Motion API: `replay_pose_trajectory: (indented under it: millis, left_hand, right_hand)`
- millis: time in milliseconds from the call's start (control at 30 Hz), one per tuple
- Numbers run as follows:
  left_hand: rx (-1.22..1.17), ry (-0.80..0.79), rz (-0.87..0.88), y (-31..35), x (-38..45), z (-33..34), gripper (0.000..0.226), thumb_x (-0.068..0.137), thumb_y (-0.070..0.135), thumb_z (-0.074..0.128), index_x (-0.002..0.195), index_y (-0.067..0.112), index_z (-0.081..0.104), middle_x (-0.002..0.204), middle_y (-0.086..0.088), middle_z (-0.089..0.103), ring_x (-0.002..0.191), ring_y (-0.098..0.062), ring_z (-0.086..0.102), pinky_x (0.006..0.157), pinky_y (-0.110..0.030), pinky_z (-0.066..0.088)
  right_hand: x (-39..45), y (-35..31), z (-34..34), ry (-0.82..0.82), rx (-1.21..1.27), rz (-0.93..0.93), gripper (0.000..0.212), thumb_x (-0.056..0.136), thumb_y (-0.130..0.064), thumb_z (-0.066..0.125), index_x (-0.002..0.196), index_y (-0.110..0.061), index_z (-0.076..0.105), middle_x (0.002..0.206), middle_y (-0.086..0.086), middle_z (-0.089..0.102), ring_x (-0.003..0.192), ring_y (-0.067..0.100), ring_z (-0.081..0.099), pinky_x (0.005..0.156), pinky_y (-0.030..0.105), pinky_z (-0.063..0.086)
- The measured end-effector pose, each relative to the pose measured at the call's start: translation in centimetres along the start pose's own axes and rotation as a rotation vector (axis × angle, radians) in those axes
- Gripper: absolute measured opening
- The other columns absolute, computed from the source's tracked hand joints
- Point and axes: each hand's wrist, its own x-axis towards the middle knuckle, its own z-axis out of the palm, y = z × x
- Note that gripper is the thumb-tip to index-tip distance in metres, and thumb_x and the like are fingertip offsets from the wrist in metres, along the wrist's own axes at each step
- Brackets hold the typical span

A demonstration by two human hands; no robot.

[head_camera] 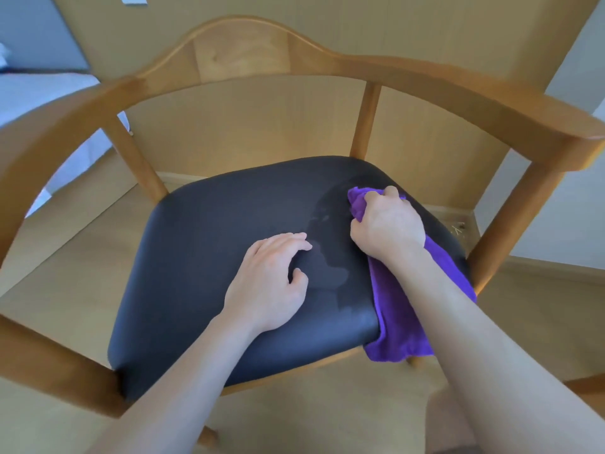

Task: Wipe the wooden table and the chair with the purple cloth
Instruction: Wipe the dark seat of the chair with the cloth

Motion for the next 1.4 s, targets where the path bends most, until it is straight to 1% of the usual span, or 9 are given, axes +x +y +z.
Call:
replay_pose_trajectory:
  millis: [267, 367, 500, 600, 767, 1067, 1167, 1333, 1400]
  left_hand:
    - [0.021, -0.013, -0.003, 0.3, -0.1, -0.1, 0.049, 0.085, 0.021, 0.042, 0.129, 0.033, 0.058, 0.145, 0.023, 0.048, 0.134, 0.008, 0.026, 0.106, -0.001, 0.004]
    - [0.018, -0.021, -0.010, 0.4, -0.2, -0.2, 0.050, 0.085, 0.022, 0.041, 0.130, 0.033, 0.057, 0.145, 0.024, 0.048, 0.134, 0.009, 0.025, 0.107, -0.002, 0.004]
    - [0.013, -0.013, -0.015, 0.3, -0.2, -0.4, 0.041, 0.089, 0.030, 0.045, 0.127, 0.034, 0.058, 0.145, 0.025, 0.048, 0.135, 0.006, 0.029, 0.106, -0.002, 0.004]
    - [0.021, -0.012, -0.019, 0.4, -0.2, -0.3, 0.042, 0.088, 0.036, 0.043, 0.127, 0.035, 0.057, 0.145, 0.025, 0.048, 0.135, 0.005, 0.030, 0.106, -0.001, 0.004]
    - [0.031, -0.016, -0.035, 0.3, -0.2, -0.1, 0.051, 0.088, 0.033, 0.041, 0.138, 0.034, 0.051, 0.148, 0.023, 0.044, 0.137, 0.000, 0.030, 0.109, -0.009, 0.010]
    - [-0.068, -0.016, -0.026, 0.3, -0.2, -0.3, 0.060, 0.080, 0.014, 0.038, 0.138, 0.022, 0.053, 0.140, 0.012, 0.051, 0.133, -0.007, 0.039, 0.124, -0.026, 0.007]
    - [-0.080, -0.004, -0.016, 0.4, -0.4, -0.5, 0.058, 0.081, 0.016, 0.039, 0.137, 0.022, 0.051, 0.139, 0.013, 0.051, 0.134, -0.006, 0.040, 0.124, -0.028, 0.005]
    - [-0.013, 0.063, -0.030, 0.8, -0.4, -0.4, 0.058, 0.083, 0.026, 0.040, 0.140, 0.022, 0.046, 0.145, 0.011, 0.048, 0.140, -0.005, 0.033, 0.125, -0.039, 0.002]
    - [0.013, 0.085, -0.050, 0.8, -0.5, -0.3, 0.061, 0.082, 0.030, 0.039, 0.142, 0.022, 0.041, 0.151, 0.007, 0.044, 0.146, -0.009, 0.027, 0.125, -0.044, 0.000]
  right_hand:
    - [-7.6, -0.9, -2.2, -0.093, 0.184, -0.411, 0.011, 0.078, -0.034, 0.059, 0.072, -0.033, 0.049, 0.075, -0.010, 0.046, 0.066, 0.014, 0.041, 0.056, 0.029, 0.032]
    - [-6.5, 0.9, -3.3, -0.151, 0.654, -0.271, 0.019, 0.071, -0.027, 0.057, 0.060, -0.016, 0.046, 0.052, -0.009, 0.041, 0.052, 0.010, 0.035, 0.048, 0.024, 0.031]
    - [-2.1, 1.7, -3.6, 0.187, 0.936, 0.105, 0.022, 0.077, -0.021, 0.059, 0.061, -0.008, 0.050, 0.046, -0.011, 0.046, 0.045, 0.005, 0.038, 0.043, 0.015, 0.030]
    - [0.5, 1.9, -2.4, 0.234, 0.724, 0.199, 0.023, 0.082, -0.023, 0.059, 0.062, -0.016, 0.049, 0.059, -0.009, 0.055, 0.057, 0.011, 0.050, 0.049, 0.023, 0.034]
    - [-0.1, -0.9, 0.0, 0.004, -0.021, -0.078, 0.025, 0.089, -0.029, 0.060, 0.108, -0.015, 0.065, 0.118, 0.010, 0.054, 0.110, 0.035, 0.053, 0.070, 0.035, 0.037]
    - [-10.5, -3.4, -2.1, -0.033, 0.204, -0.402, 0.005, 0.080, -0.032, 0.057, 0.079, -0.029, 0.061, 0.081, -0.010, 0.046, 0.071, 0.020, 0.051, 0.052, 0.028, 0.026]
    - [-9.5, -2.1, -3.8, -0.157, 0.554, -0.254, 0.014, 0.073, -0.028, 0.055, 0.064, -0.018, 0.058, 0.064, -0.002, 0.058, 0.062, 0.018, 0.053, 0.052, 0.032, 0.044]
    - [-2.9, -1.0, -6.1, 0.275, 0.897, 0.091, 0.014, 0.071, -0.025, 0.055, 0.059, -0.021, 0.060, 0.049, -0.012, 0.057, 0.048, 0.003, 0.051, 0.045, 0.010, 0.034]
    - [-0.4, -1.4, -5.0, 0.290, 0.840, 0.104, 0.013, 0.077, -0.023, 0.057, 0.064, -0.020, 0.056, 0.058, -0.010, 0.056, 0.056, 0.002, 0.053, 0.050, 0.014, 0.035]
